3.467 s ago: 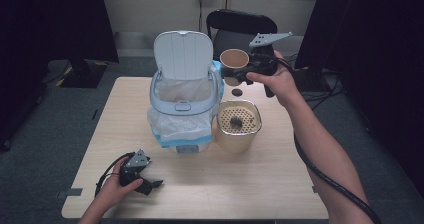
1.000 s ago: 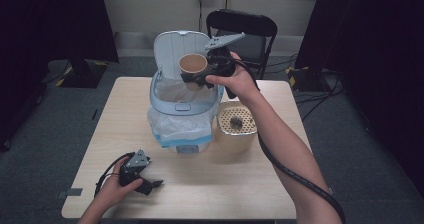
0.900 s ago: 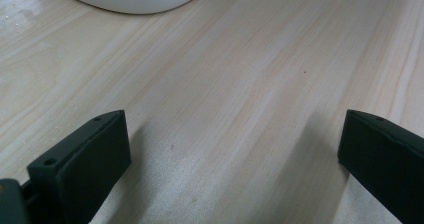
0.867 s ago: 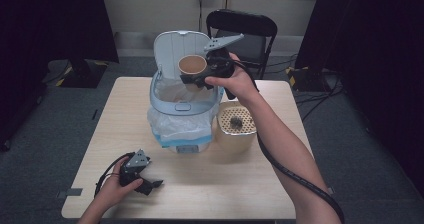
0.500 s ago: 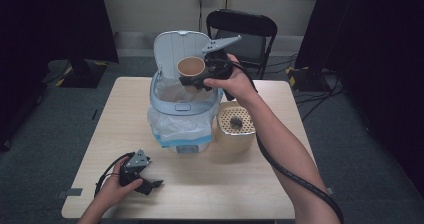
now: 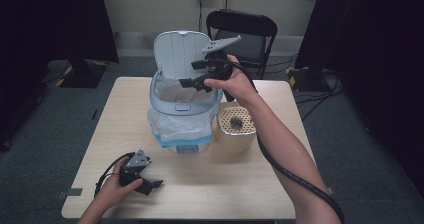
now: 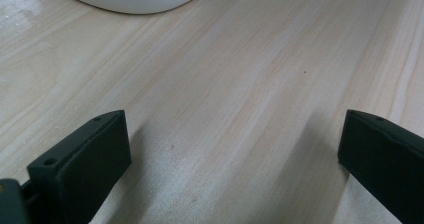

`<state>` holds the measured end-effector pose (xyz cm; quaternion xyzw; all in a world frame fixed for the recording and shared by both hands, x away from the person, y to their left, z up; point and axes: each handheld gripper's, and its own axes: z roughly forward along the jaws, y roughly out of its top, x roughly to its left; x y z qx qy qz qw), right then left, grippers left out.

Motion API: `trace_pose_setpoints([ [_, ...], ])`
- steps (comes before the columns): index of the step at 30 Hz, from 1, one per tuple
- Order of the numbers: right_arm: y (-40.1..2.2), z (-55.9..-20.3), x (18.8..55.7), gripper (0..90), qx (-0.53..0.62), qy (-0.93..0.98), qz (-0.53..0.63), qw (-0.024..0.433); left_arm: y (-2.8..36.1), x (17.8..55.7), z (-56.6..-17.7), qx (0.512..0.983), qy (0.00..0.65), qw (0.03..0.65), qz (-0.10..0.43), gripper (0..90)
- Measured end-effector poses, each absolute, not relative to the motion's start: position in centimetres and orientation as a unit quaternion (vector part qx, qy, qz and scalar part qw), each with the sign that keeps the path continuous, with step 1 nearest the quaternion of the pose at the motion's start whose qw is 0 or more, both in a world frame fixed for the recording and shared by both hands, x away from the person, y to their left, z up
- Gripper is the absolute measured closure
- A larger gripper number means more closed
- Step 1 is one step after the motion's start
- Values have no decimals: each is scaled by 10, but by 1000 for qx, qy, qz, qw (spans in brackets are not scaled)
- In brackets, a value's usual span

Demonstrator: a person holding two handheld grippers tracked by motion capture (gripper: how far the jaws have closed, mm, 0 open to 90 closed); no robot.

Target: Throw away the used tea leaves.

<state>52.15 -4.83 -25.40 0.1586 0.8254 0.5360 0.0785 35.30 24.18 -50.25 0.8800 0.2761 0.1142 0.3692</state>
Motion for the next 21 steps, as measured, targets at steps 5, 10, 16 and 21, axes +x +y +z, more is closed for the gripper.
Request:
trace_pose_setpoints([
  [5, -61, -251, 520, 140, 162, 828, 531, 77, 242, 353, -502, 880, 276, 369, 114, 0],
  [10, -77, -249, 520, 141, 171, 827, 529, 84, 242, 353, -502, 880, 276, 370, 114, 0],
  [16, -94, -252, 521, 141, 180, 828, 522, 94, 242, 353, -503, 880, 276, 370, 114, 0],
  [21, -105, -257, 527, 142, 196, 825, 520, 101, 242, 353, -503, 880, 277, 370, 114, 0],
])
